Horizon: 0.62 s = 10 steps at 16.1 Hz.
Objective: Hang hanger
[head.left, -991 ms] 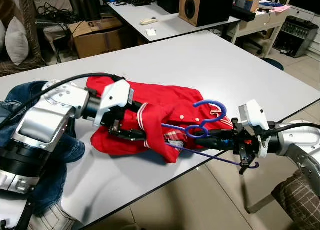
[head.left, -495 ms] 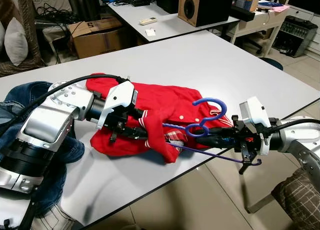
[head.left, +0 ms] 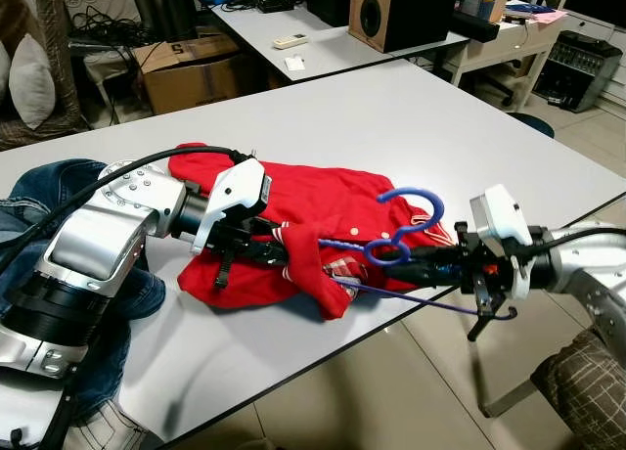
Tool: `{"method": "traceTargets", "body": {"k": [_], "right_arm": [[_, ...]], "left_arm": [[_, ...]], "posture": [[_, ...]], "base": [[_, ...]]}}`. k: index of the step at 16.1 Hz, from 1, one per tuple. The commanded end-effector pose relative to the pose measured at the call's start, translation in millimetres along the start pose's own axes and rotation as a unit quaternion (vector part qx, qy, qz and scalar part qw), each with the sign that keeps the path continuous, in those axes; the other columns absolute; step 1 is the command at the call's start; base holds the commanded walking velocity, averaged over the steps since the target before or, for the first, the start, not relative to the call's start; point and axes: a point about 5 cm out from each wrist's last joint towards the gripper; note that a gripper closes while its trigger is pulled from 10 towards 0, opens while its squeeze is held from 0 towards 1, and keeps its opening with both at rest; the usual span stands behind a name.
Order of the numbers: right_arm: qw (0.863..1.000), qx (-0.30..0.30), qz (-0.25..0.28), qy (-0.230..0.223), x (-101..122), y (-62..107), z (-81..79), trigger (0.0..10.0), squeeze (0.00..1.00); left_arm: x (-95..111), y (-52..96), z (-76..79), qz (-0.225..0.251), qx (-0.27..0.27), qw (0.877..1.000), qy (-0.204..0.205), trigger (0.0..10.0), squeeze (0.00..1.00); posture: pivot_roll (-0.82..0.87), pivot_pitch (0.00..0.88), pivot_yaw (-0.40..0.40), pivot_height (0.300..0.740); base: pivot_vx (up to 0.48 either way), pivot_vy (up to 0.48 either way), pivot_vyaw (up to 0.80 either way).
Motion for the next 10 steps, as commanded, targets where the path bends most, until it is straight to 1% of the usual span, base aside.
{"method": "traceTargets", "body": {"k": [1, 4, 5, 6, 8, 9, 10], "right_arm": [[0.999, 0.012, 0.02, 0.026, 15.3, 2.7, -1.6, 10.0, 0.0], [0.999, 0.01, 0.025, 0.018, 18.0, 5.9, 0.3, 10.0, 0.0], [0.999, 0.004, 0.033, 0.013, 20.2, 7.7, 2.2, 10.0, 0.45], [0.999, -0.001, 0.044, 0.006, 22.6, 9.3, 3.9, 10.0, 1.0], [0.998, -0.012, 0.057, 0.003, 27.2, 14.8, 6.2, 10.0, 1.0], [0.998, -0.029, 0.061, 0.012, 30.3, 25.3, 7.5, 10.0, 1.0], [0.997, -0.034, 0.065, 0.016, 32.2, 31.0, 7.3, 10.0, 1.0]], "left_arm": [[2.5, -3.6, -1.6, 0.006, -0.005, 1.0, -0.001, 0.0, 0.0], [3.9, -4.7, -1.7, 0.016, -0.008, 1.0, 0.003, 0.0, 0.0], [4.2, -5.0, -2.0, 0.02, -0.008, 1.0, 0.005, 0.0, 0.0], [4.1, -5.2, -2.4, 0.02, -0.007, 1.0, 0.005, 0.0, 0.0], [1.5, -5.6, -4.0, 0.019, 0.0, 1.0, 0.007, 0.0, 0.0], [-1.3, -5.7, -6.0, 0.019, 0.011, 1.0, 0.011, 0.0, 0.0], [-2.8, -5.7, -7.2, 0.02, 0.018, 1.0, 0.014, 0.0, 0.0]], "posture": [[-0.02, 0.0, 0.056, 0.74], [-0.02, 0.0, 0.06, 0.74], [-0.02, 0.0, 0.063, 0.74], [-0.03, 0.0, 0.067, 0.74], [-0.03, 0.0, 0.071, 0.74], [-0.03, 0.0, 0.071, 0.74], [-0.03, 0.0, 0.072, 0.74]], "base": [[0.0, 0.0, 0.0], [0.0, 0.0, 0.0], [0.0, 0.0, 0.0], [0.0, 0.0, 0.0], [0.0, 0.0, 0.0], [0.0, 0.0, 0.0], [0.0, 0.0, 0.0]]}}
Point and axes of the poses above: a point about 5 cm out from each wrist's last joint towards the gripper, its own y axis pointing back from the gripper into the wrist, its own x axis along the axis of the wrist's last joint, z = x × y, and after that the axes turned 12 degrees about -y, right-handed
